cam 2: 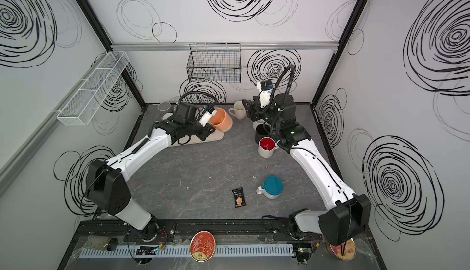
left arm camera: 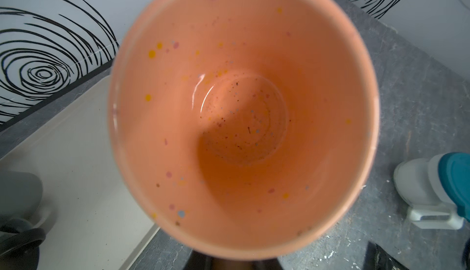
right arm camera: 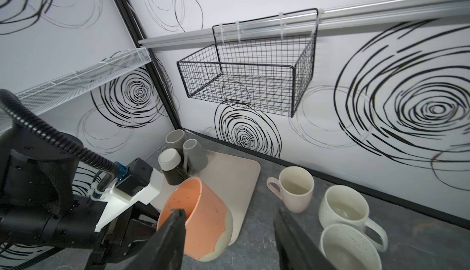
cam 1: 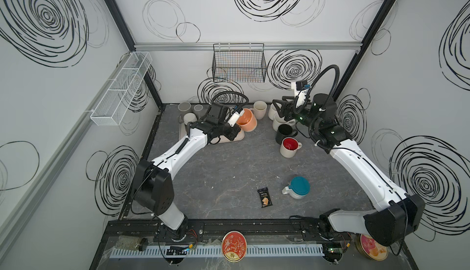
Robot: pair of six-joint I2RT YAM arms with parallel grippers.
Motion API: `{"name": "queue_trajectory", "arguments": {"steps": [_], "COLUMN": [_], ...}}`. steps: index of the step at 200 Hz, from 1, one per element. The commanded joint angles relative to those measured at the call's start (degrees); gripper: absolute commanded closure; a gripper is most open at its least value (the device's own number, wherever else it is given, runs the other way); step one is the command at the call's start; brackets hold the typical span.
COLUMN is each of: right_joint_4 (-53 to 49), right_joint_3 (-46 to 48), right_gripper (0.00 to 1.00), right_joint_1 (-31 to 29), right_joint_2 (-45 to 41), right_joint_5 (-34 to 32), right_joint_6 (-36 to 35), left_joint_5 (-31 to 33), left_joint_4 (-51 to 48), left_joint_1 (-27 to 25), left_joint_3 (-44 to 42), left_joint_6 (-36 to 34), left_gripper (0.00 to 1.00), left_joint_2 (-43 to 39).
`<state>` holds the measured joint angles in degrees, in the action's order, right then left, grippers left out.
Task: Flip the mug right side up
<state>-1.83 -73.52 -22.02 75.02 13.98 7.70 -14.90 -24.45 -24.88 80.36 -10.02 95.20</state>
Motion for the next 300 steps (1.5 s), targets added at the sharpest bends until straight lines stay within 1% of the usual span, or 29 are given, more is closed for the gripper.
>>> {"name": "queue_trajectory", "arguments": {"steps": [1,22,44,83,173,216,246,296,300], "right_joint_4": [-2.2,-2.9,-2.5,-1.1,-0.8,-1.0,-0.8,-0.7,-0.8], "right_joint_3": [0.9,1.2,2.5,4.2,4.1,4.3,4.9,4.6,4.6], "right_gripper": [0.41,0.41,0.41,0.41,0.41,0.41,0.41,0.42,0.42], "right_joint_1": [2.3,4.9,7.4,9.1,10.2,10.5,10.7,10.7,10.7], "right_joint_2": [-1.8,-1.9,-2.1,-1.7,0.9,1.2,1.3,2.1,2.2], "right_joint_5": [-3.0,-3.7,-2.8,-1.9,-1.4,-1.7,-1.9,-1.2,-1.3], "right_joint_6": [0.2,2.0,3.4,4.3,4.1,4.0,3.9,4.2,4.2], "left_joint_5": [2.4,3.7,4.9,6.1,8.9,12.3,12.9,15.4,15.6], "left_joint_4": [3.2,1.3,0.0,-4.5,-8.0,-7.1,-6.6,-4.0,-3.9], "left_joint_1": [-0.9,-1.9,-2.3,-3.0,-4.9,-5.9,-5.9,-6.1,-6.2], "left_joint_3": [5.6,9.3,13.1,23.2,40.3,45.2,48.1,49.0,49.0], "left_joint_6": [-4.4,-6.4,-8.2,-10.1,-15.0,-18.0,-17.9,-17.9,-17.9], "left_gripper": [1.00,1.00,1.00,1.00,1.00,1.00,1.00,1.00,0.95], "left_joint_2": [2.8,7.9,13.5,23.5,36.6,41.3,44.0,46.3,46.5]}}
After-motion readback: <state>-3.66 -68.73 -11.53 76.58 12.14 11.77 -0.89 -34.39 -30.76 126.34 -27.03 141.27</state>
